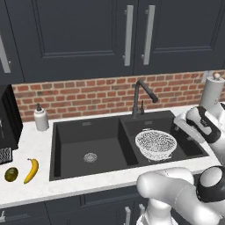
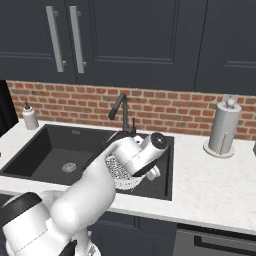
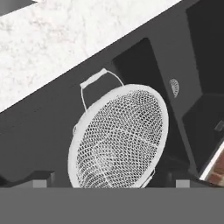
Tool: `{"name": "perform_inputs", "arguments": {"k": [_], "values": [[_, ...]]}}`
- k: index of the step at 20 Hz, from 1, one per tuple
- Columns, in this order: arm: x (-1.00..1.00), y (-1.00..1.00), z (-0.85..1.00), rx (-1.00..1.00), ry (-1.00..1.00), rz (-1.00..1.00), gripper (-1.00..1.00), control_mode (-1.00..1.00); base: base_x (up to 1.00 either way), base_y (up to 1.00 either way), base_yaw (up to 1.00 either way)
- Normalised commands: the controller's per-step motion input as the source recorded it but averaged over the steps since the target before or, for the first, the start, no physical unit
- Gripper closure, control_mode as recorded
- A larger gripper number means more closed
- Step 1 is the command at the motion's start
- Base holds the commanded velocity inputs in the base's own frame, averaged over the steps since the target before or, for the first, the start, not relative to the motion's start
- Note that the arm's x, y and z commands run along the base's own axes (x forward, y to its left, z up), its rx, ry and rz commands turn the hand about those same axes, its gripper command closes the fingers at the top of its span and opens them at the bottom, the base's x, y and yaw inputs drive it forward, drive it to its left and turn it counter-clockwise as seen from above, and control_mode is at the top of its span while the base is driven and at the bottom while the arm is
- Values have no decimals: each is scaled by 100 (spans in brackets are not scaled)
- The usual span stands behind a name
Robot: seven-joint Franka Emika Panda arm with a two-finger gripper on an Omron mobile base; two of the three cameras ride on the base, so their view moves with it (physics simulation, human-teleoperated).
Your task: Put the colander in the sink, put the banana, kiwi in the colander, and turn on the sink faucet and pour water over the colander.
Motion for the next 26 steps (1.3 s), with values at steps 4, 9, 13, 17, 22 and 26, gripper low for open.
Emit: {"name": "perform_inputs", "arguments": {"k": [4,9,13,17,22,26], "values": [[-25,2,100,0,-14,2,-100,-100,0,0,0],[-16,9,100,0,1,0,-100,-100,0,0,0],[-14,13,96,0,19,-1,-100,-100,0,0,0],[-20,20,81,0,33,-7,-100,-100,0,0,0],[-37,32,46,2,37,-14,-100,-100,0,0,0],[-56,63,2,0,30,-20,-100,-100,0,0,0]]}}
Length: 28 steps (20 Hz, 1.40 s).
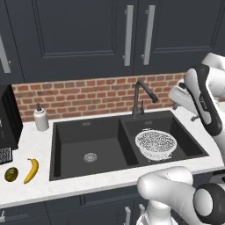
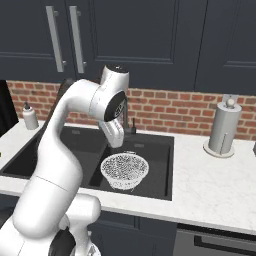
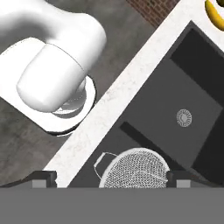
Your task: Put the colander in the sink, put the banana, kiwi in the colander, and turn on the sink faucet and pour water over the colander.
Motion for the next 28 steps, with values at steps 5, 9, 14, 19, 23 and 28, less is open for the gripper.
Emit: {"name": "perform_inputs", "arguments": {"k": [5,9,14,19,23,28], "values": [[-53,95,-16,1,22,-22,-100,-100,0,0,0],[-51,100,-40,3,7,-24,-100,-100,0,0,0],[-33,100,-37,0,0,-30,-100,-100,0,0,0],[0,100,-26,1,1,-36,-100,-100,0,0,0],[33,98,-22,5,7,-42,-100,-100,0,0,0],[35,68,-18,7,4,-48,-100,-100,0,0,0]]}}
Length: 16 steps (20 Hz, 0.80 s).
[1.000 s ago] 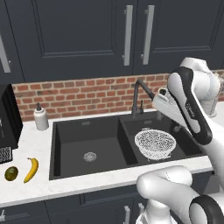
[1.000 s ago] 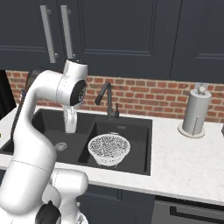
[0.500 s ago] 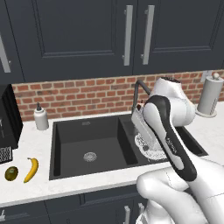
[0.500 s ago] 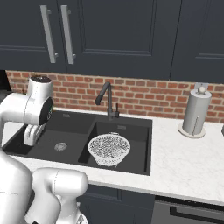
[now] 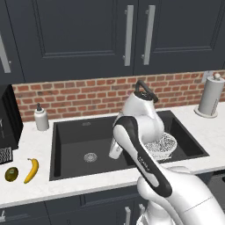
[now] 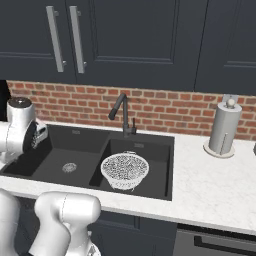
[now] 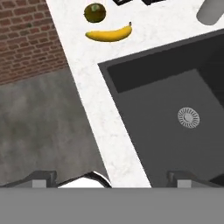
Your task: Put the colander in the sink, put the banana, kiwi in the colander, and turn on the sink faucet and pour water over the colander.
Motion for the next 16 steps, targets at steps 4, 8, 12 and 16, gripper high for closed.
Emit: {"name": "perform_inputs", "arguments": {"k": [4,8,12,16], "values": [[53,84,-34,2,7,-57,-100,-100,0,0,0],[53,85,-40,0,7,-60,-100,-100,0,0,0],[45,82,-34,2,9,-60,-100,-100,0,0,0],[39,60,-21,9,11,-53,-100,-100,0,0,0]]}}
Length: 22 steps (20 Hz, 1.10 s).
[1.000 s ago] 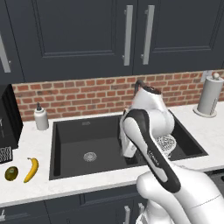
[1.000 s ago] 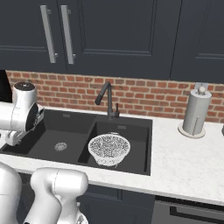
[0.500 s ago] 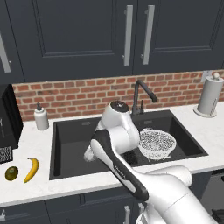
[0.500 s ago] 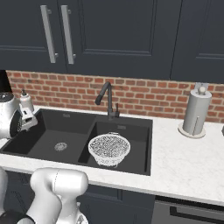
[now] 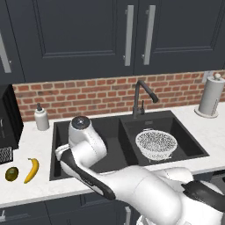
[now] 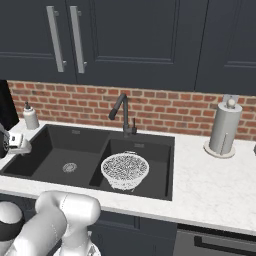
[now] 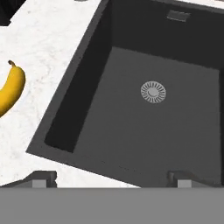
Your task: Put the colander in the sink, put the banana, kiwi in the colander, and turn on the sink faucet and pour water over the colander.
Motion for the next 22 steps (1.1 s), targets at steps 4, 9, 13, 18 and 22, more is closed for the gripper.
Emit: {"name": "perform_inputs", "arguments": {"k": [4,9,13,18,22], "values": [[40,50,-10,14,13,-40,-100,-100,0,0,0],[34,41,-8,17,13,-24,-100,-100,0,0,0],[17,53,-31,10,13,-12,-100,-100,0,0,0],[9,64,-37,1,5,-7,-100,-100,0,0,0],[9,60,-24,-1,0,-3,-100,-100,0,0,0]]}}
